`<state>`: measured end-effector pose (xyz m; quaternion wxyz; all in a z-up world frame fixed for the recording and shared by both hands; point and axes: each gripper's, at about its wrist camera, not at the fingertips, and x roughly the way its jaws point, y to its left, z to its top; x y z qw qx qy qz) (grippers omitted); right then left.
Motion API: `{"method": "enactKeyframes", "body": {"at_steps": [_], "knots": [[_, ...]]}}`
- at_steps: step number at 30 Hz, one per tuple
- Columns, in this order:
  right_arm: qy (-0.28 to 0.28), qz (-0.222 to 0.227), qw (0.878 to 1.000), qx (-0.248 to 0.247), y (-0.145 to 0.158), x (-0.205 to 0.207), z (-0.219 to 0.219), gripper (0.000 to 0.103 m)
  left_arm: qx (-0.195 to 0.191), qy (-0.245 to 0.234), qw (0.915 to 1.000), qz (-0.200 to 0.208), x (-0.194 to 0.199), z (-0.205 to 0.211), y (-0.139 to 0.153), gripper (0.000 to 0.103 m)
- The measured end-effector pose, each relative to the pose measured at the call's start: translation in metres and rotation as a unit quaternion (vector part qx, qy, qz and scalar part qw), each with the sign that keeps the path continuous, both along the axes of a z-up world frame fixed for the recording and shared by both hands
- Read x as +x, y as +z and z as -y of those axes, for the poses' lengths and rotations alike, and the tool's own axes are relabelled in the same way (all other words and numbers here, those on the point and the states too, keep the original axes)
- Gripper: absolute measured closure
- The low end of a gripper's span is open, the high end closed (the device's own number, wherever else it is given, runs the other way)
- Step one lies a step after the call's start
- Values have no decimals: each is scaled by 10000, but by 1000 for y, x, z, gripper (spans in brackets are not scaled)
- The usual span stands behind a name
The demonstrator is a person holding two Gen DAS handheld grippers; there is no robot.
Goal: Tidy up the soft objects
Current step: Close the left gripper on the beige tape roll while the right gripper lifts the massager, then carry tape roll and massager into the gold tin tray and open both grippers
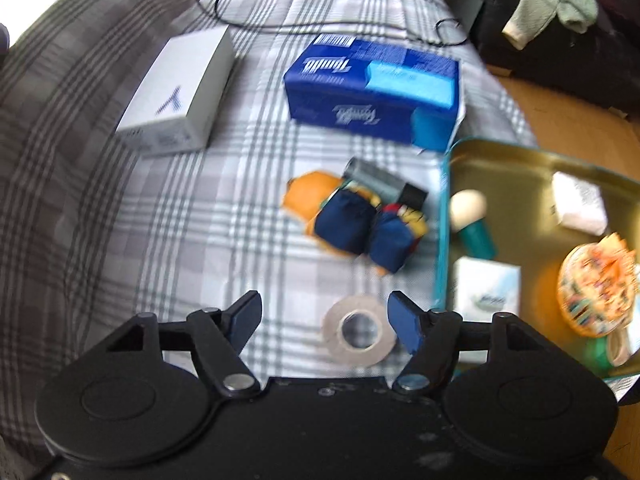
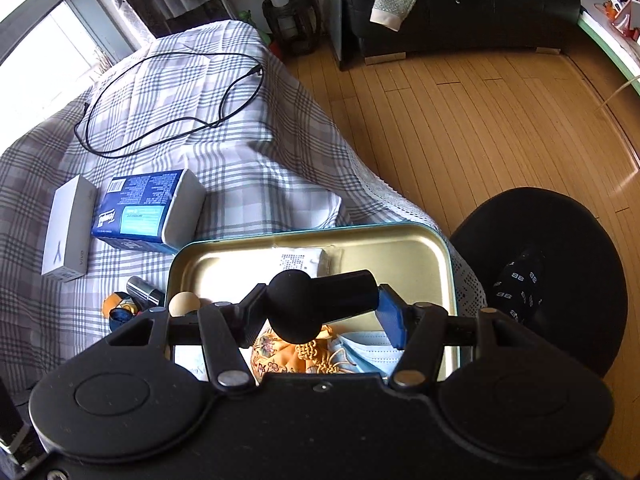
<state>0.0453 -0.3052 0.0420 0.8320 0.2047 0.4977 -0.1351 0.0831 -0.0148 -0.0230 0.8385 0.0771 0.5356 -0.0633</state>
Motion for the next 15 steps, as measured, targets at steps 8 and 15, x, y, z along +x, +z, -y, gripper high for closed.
{"method": "enactKeyframes", "body": {"at_steps": [8, 15], "knots": [[69, -228, 9996, -155, -9, 6, -7, 46, -167, -52, 9998, -83, -5, -1, -11, 23], [130, -287, 9993, -188, -11, 8, -11, 46, 33, -103, 9995, -290, 1, 11, -33, 25]]}}
